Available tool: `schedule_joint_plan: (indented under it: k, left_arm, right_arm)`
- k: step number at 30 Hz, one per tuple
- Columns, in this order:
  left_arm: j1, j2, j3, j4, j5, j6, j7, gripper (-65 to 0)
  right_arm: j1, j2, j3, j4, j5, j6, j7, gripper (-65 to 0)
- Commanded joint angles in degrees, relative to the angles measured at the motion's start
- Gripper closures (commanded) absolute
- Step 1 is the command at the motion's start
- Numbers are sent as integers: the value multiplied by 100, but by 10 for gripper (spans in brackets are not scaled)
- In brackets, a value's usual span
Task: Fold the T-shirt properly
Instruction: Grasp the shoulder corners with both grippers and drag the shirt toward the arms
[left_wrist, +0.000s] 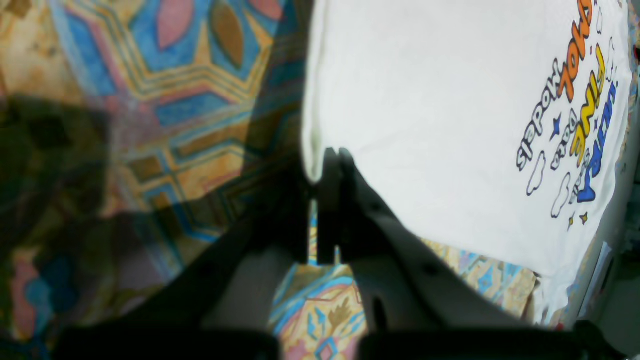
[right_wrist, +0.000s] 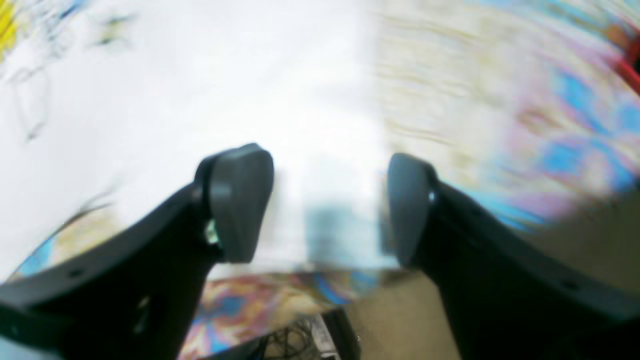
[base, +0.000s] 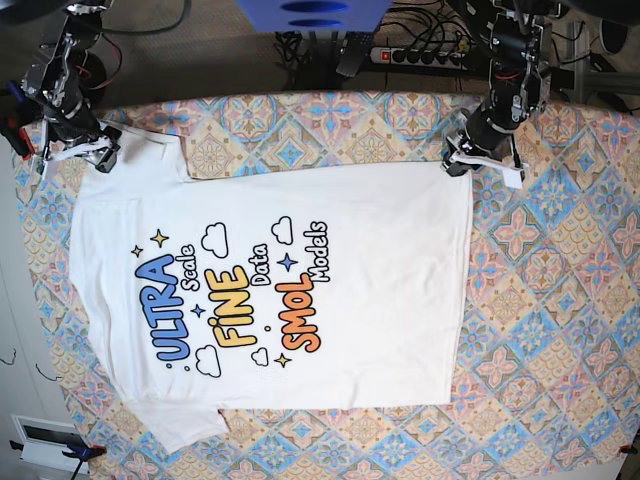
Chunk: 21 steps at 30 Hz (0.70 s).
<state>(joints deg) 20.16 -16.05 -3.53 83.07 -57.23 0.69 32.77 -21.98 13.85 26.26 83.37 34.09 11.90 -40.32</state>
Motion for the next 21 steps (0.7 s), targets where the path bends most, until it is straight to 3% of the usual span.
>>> schedule_joint_plan:
  k: [1,13,18,21]
  left_arm:
    - [10,-43,-21,76,-22,-29,-55,0]
    - [19,-43,-21,76,-22,-29,-55,0]
    - [19,-25,-21,76,-22,-29,-55,0]
    - [19,-25,-21,76,-22,-29,-55,0]
  right_arm:
    - [-31,105,42,-69,-11,89,27,-378]
    - [250,88,244,-729,-222,247,27,-378]
    - [250,88,227,-737,-231,687,18,-372]
    - [215,62,209,-737,-222,1021,-17,-320]
